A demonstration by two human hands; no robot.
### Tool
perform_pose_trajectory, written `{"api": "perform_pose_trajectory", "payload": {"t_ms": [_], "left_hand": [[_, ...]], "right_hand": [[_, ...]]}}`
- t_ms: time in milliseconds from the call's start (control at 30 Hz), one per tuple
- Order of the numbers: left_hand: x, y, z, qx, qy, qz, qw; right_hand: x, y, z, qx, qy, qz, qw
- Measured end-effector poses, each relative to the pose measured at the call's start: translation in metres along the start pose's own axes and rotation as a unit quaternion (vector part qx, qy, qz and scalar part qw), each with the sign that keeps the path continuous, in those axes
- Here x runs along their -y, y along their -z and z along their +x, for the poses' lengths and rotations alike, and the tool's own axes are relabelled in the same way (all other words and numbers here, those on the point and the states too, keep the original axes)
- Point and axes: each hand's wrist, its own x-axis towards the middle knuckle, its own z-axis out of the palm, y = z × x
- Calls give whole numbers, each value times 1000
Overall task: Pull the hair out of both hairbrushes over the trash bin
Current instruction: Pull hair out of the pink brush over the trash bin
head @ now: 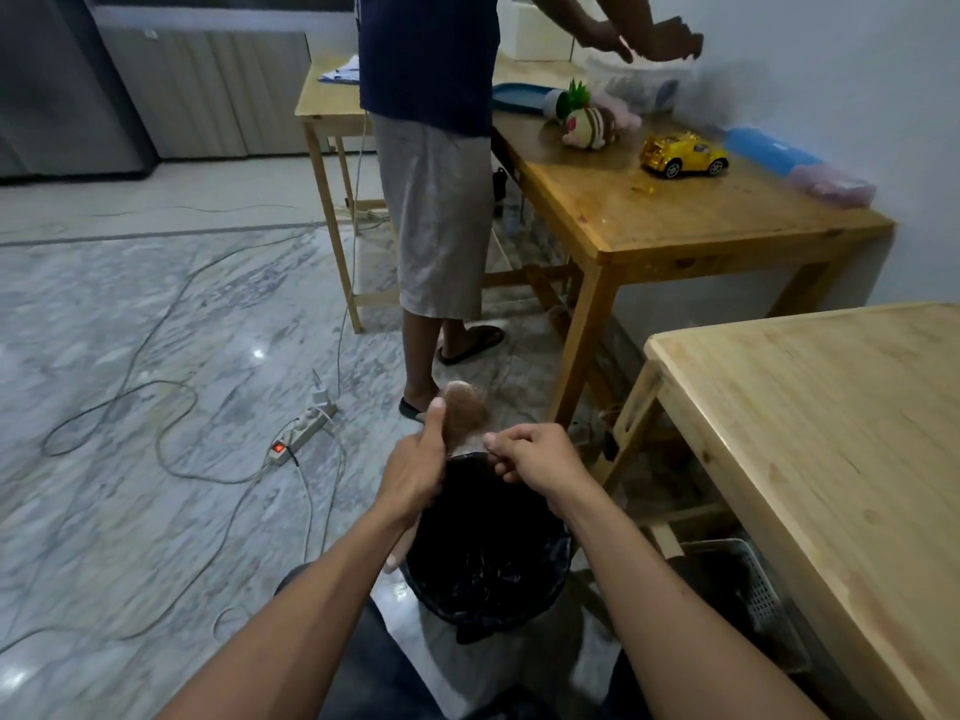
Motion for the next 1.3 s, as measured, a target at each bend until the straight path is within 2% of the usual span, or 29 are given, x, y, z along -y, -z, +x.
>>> {"api": "perform_pose_trajectory", "payload": {"t_ms": [100, 167, 267, 367, 533, 600, 767, 933, 1000, 1067, 1167, 1233, 1300], "left_hand": [[1, 15, 0, -24, 81, -37, 996], [3, 18, 0, -27, 97, -47, 994], [6, 10, -2, -25, 67, -22, 997], [7, -2, -8, -11, 39, 13, 999], [7, -16, -14, 22, 18, 27, 999], [6, -14, -17, 26, 36, -15, 999], [6, 0, -17, 36, 148, -96, 984], [10, 3, -8, 55, 169, -133, 975], [2, 4, -8, 78, 161, -133, 975], [-6, 9, -12, 135, 147, -142, 970], [-14, 17, -16, 212, 72, -95, 970], [-12, 20, -17, 200, 31, -35, 979], [-8, 19, -17, 191, 2, -34, 981]], "right_hand": [[-11, 7, -1, -17, -6, -23, 1000], [-18, 14, -1, -29, -22, -26, 999], [-21, 15, -2, -21, -51, -26, 998], [-14, 10, -4, 20, -73, -19, 997], [-3, -2, -5, 55, -40, 22, 997], [-9, -5, -2, 42, -39, 7, 998], [-26, 8, 2, 14, -60, 24, 998], [-28, 21, 6, -52, -70, 51, 995], [-27, 27, 6, -76, -73, 54, 993], [-25, 32, 6, -77, -72, 52, 993], [-16, 35, 7, -50, -75, 23, 996], [-8, 35, 6, -12, -79, 22, 997], [-5, 29, 4, 35, -79, 29, 996]]}}
